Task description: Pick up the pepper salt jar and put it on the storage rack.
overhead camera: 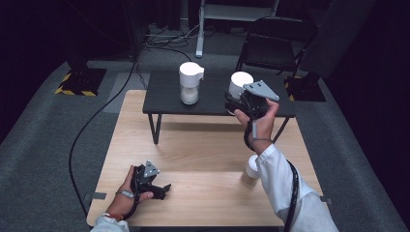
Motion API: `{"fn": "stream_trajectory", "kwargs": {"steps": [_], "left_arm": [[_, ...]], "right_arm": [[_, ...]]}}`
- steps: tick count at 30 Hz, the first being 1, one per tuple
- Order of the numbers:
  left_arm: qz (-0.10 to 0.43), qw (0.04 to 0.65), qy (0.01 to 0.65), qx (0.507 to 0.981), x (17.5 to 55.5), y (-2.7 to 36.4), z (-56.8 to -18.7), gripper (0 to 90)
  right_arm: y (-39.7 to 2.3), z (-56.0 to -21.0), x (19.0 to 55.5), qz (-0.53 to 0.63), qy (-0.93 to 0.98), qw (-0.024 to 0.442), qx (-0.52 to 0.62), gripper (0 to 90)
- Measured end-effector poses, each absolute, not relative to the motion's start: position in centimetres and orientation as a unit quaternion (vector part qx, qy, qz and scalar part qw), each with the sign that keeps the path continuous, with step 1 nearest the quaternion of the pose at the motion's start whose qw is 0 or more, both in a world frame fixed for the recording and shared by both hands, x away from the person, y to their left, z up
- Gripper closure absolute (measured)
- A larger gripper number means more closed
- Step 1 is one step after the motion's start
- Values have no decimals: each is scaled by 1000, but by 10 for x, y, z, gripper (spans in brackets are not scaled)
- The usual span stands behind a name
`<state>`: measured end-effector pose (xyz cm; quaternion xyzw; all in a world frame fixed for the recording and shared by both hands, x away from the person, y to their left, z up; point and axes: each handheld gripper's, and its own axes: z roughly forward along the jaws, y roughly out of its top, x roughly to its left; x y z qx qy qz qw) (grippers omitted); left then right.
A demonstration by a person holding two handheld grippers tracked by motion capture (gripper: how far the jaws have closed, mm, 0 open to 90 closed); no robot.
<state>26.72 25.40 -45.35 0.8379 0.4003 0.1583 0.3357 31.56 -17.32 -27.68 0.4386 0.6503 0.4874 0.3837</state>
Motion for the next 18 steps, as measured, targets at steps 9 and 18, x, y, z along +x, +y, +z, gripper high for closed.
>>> {"fn": "stream_trajectory", "kwargs": {"steps": [9, 18], "left_arm": [[158, 336, 400, 838, 267, 254, -454, 1], [158, 336, 400, 838, 267, 254, -454, 1]], "right_arm": [[-166, -276, 329, 487, 654, 379, 438, 299], [-160, -271, 344, 484, 652, 375, 446, 298]]}}
